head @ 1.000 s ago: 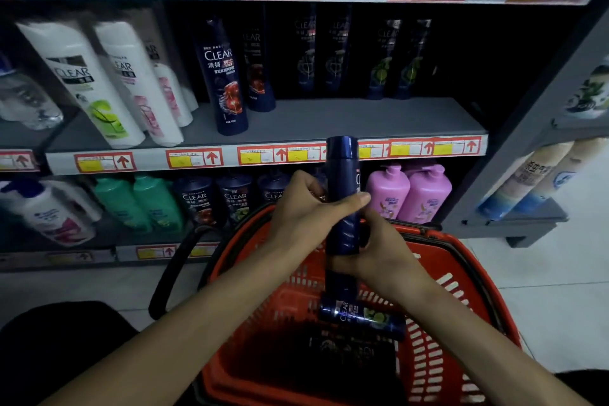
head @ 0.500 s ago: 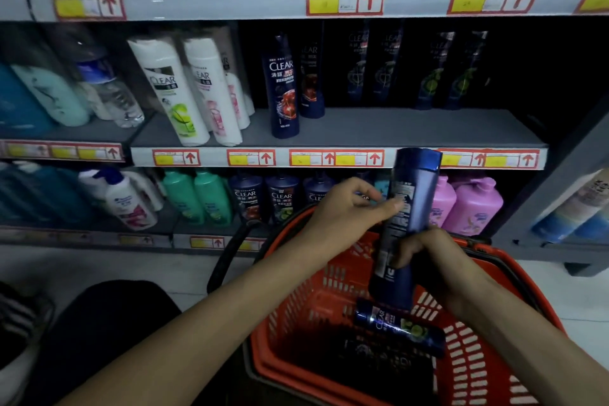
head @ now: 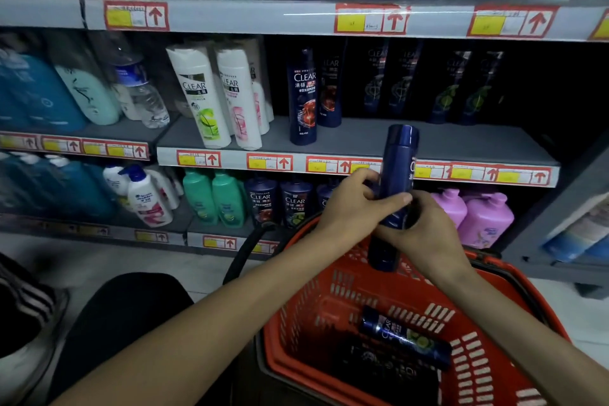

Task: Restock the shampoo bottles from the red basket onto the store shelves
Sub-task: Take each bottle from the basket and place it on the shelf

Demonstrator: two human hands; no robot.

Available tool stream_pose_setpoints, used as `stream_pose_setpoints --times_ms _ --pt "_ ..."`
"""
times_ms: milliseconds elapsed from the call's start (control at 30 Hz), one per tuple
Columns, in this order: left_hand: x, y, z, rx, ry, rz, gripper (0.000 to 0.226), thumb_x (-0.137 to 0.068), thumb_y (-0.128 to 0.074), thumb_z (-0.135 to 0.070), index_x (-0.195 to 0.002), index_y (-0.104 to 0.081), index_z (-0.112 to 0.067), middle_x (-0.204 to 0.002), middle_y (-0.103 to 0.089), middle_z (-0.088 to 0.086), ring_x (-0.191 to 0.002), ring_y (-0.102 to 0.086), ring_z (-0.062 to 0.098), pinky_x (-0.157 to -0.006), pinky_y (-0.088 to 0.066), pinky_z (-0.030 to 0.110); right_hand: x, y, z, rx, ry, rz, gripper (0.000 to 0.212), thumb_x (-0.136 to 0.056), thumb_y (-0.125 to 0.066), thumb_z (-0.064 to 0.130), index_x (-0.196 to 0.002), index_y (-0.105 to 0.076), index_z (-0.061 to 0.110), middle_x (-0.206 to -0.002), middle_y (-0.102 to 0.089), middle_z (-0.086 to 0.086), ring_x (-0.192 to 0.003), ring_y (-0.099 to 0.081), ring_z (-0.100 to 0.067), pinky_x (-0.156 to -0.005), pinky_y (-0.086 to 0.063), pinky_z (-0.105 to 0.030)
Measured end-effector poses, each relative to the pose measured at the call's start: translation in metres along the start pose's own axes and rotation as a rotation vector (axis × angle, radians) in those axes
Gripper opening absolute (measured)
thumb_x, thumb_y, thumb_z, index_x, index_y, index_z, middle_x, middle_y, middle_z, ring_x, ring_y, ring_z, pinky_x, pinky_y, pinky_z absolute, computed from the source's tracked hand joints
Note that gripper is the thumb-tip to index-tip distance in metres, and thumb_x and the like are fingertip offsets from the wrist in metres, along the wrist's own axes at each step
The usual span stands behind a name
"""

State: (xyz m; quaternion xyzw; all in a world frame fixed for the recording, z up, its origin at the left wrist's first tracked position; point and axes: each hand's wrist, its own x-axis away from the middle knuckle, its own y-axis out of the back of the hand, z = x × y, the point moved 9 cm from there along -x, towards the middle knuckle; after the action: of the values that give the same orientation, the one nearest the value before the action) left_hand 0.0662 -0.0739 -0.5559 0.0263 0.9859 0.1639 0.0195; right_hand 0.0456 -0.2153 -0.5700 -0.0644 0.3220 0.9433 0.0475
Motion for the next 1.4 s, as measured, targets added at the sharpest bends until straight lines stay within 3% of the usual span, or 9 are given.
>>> stream_pose_setpoints --times_ms 167,333,467,633,767,933,1133,1267,1400 --pt "-0.026 0.013 -0.002 0.077 0.000 -0.087 0.040 -0.071 -0.081 -0.039 -0.106 -0.075 -0.020 -0.076 -0.077 -0.003 -0.075 -0.075 0.013 -0.080 -0.061 0.043 -0.023 -0.005 0.003 -0.047 0.023 0.004 0.073 -0.068 -0.094 0.032 -0.127 -0.052 0.026 -0.097 -0.061 0.020 -0.084 -0.058 0.010 -0.066 -0.045 -0.004" --pt "-0.055 0.016 -0.003 0.169 -0.010 -0.103 0.036 -0.064 -0.070 -0.037 -0.094 -0.080 -0.022 -0.082 -0.080 -0.006 -0.083 -0.077 0.014 -0.088 -0.061 0.046 -0.055 -0.009 -0.012 -0.056 -0.092 -0.030 0.056 -0.065 -0.094 0.041 -0.108 -0.068 0.016 -0.090 -0.071 0.006 -0.085 -0.069 -0.014 -0.080 -0.058 -0.040" --pt "-0.088 0.016 -0.008 0.243 -0.065 -0.119 0.019 -0.080 -0.077 -0.022 -0.099 -0.078 -0.021 -0.088 -0.081 -0.005 -0.082 -0.076 0.009 -0.085 -0.062 0.035 -0.091 -0.001 -0.008 -0.014 -0.104 -0.083 0.046 -0.060 -0.092 0.049 -0.073 -0.068 0.012 -0.065 -0.072 0.000 -0.061 -0.066 -0.020 -0.064 -0.056 -0.042" --pt "-0.132 0.026 -0.015 0.208 -0.164 -0.099 0.032 -0.093 -0.076 -0.028 -0.122 -0.069 -0.018 -0.098 -0.079 -0.002 -0.092 -0.075 0.008 -0.086 -0.059 0.023 -0.145 0.010 -0.001 -0.008 -0.110 -0.133 0.042 -0.059 -0.093 0.046 -0.082 -0.073 0.017 -0.073 -0.075 0.002 -0.076 -0.074 -0.021 -0.076 -0.061 -0.046" --pt "-0.169 0.027 -0.004 0.044 -0.115 -0.093 0.053 -0.098 -0.064 -0.037 -0.149 -0.052 -0.029 -0.096 -0.076 0.001 -0.095 -0.073 0.018 -0.090 -0.060 0.044 -0.185 0.010 0.011 -0.011 -0.077 -0.186 0.033 -0.065 -0.088 0.048 -0.070 -0.064 0.026 -0.076 -0.074 0.006 -0.082 -0.073 -0.018 -0.082 -0.060 -0.042" --pt "-0.203 0.027 0.013 0.251 0.063 -0.133 0.057 -0.101 -0.062 -0.024 -0.155 -0.045 -0.024 -0.118 -0.073 0.007 -0.108 -0.071 0.026 -0.087 -0.063 0.049 -0.226 0.005 0.015 -0.085 -0.092 -0.226 0.046 -0.060 -0.090 0.051 -0.092 -0.070 0.025 -0.085 -0.075 0.003 -0.085 -0.072 -0.014 -0.083 -0.061 -0.038" --pt "-0.213 0.023 0.018 0.209 -0.105 -0.166 0.058 -0.101 -0.058 -0.019 -0.156 -0.042 -0.028 -0.104 -0.076 -0.012 -0.100 -0.069 0.009 -0.099 -0.057 0.045 -0.236 -0.004 0.008 -0.088 -0.024 -0.257 0.081 -0.069 -0.089 0.043 -0.136 -0.059 0.008 -0.088 -0.071 0.008 -0.094 -0.071 -0.015 -0.089 -0.058 -0.041" --pt "-0.219 0.021 0.014 0.215 -0.172 -0.195 0.054 -0.101 -0.059 -0.016 -0.153 -0.046 -0.023 -0.123 -0.072 -0.001 -0.117 -0.066 0.011 -0.110 -0.049 0.037 -0.237 -0.014 0.007 -0.084 0.021 -0.298 0.078 -0.058 -0.076 0.066 -0.121 -0.068 0.020 -0.101 -0.070 -0.002 -0.088 -0.070 -0.015 -0.080 -0.061 -0.042" --pt "-0.224 0.017 0.019 0.246 -0.177 -0.218 0.053 -0.099 -0.061 -0.019 -0.150 -0.049 -0.018 -0.128 -0.071 0.003 -0.116 -0.068 0.012 -0.108 -0.051 0.038 -0.237 -0.013 0.007 -0.061 0.078 -0.348 0.064 -0.073 -0.083 0.049 -0.125 -0.064 0.016 -0.112 -0.057 0.000 -0.094 -0.063 -0.014 -0.086 -0.057 -0.034"
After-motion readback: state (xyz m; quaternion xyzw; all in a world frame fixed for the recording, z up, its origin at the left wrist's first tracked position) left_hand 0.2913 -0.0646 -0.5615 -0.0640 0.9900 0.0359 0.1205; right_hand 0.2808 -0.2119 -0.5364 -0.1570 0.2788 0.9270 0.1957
